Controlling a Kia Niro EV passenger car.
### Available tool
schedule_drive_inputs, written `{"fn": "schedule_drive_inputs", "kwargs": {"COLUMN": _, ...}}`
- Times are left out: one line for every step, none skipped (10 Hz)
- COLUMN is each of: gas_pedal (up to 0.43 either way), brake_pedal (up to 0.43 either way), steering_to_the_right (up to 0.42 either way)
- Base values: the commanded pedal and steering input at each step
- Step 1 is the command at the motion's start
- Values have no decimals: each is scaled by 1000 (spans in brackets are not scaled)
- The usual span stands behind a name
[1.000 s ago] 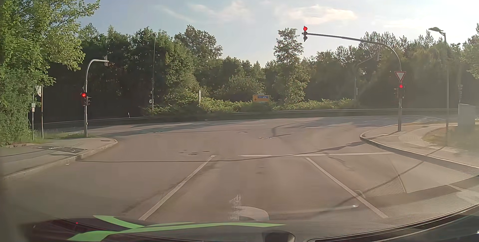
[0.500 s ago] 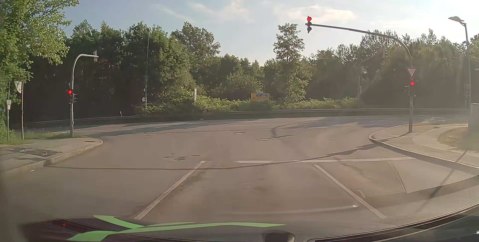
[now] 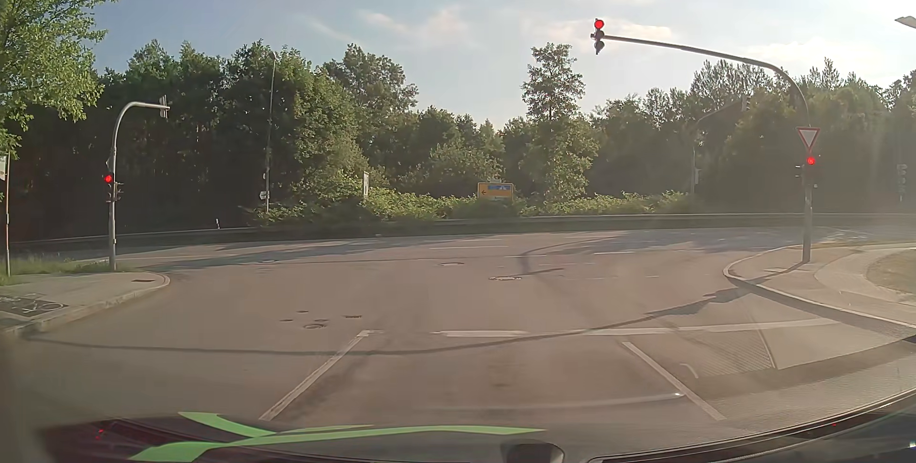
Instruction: Follow the waypoints while adhering to traffic rules and regulations
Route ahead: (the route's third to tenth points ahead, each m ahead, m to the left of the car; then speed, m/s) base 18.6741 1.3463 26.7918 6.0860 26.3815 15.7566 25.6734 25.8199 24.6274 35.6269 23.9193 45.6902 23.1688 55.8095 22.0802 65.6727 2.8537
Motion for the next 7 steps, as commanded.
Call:
{"fn": "schedule_drive_inputs", "kwargs": {"gas_pedal": 0, "brake_pedal": 177, "steering_to_the_right": -10}}
{"fn": "schedule_drive_inputs", "kwargs": {"gas_pedal": 0, "brake_pedal": 183, "steering_to_the_right": -21}}
{"fn": "schedule_drive_inputs", "kwargs": {"gas_pedal": 0, "brake_pedal": 195, "steering_to_the_right": -21}}
{"fn": "schedule_drive_inputs", "kwargs": {"gas_pedal": 0, "brake_pedal": 183, "steering_to_the_right": -22}}
{"fn": "schedule_drive_inputs", "kwargs": {"gas_pedal": 0, "brake_pedal": 183, "steering_to_the_right": -22}}
{"fn": "schedule_drive_inputs", "kwargs": {"gas_pedal": 0, "brake_pedal": 195, "steering_to_the_right": -23}}
{"fn": "schedule_drive_inputs", "kwargs": {"gas_pedal": 0, "brake_pedal": 195, "steering_to_the_right": -23}}
